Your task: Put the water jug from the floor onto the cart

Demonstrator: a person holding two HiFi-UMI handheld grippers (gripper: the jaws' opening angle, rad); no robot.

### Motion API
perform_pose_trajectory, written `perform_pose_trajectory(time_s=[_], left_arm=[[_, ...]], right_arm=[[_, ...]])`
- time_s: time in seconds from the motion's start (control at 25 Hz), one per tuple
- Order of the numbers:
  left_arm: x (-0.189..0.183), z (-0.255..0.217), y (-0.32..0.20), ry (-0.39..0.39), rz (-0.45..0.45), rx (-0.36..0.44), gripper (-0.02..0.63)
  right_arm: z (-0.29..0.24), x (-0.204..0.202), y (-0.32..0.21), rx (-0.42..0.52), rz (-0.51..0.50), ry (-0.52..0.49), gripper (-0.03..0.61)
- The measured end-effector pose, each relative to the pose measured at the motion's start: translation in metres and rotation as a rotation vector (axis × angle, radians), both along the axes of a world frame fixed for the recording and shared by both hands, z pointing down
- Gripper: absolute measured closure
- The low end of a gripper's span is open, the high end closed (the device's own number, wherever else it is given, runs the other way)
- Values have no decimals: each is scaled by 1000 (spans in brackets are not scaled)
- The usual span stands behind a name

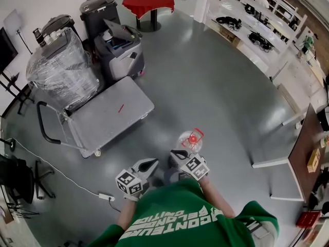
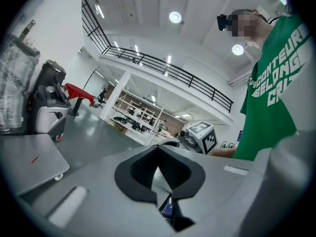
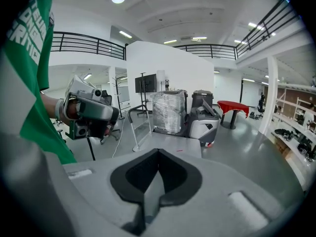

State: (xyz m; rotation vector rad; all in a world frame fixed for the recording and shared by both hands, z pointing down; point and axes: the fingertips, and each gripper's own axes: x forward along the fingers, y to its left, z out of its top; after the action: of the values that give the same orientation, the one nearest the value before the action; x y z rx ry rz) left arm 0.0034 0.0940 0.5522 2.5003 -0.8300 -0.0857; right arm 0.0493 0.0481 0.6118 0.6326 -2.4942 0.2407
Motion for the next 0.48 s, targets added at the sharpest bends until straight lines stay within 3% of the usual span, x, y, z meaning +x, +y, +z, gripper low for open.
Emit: perform_pose_trajectory(time_s=[0.48], left_arm=[[13, -8, -68, 10, 25, 14, 600]], right_arm=[[-3, 20, -74, 22, 49, -12, 586]])
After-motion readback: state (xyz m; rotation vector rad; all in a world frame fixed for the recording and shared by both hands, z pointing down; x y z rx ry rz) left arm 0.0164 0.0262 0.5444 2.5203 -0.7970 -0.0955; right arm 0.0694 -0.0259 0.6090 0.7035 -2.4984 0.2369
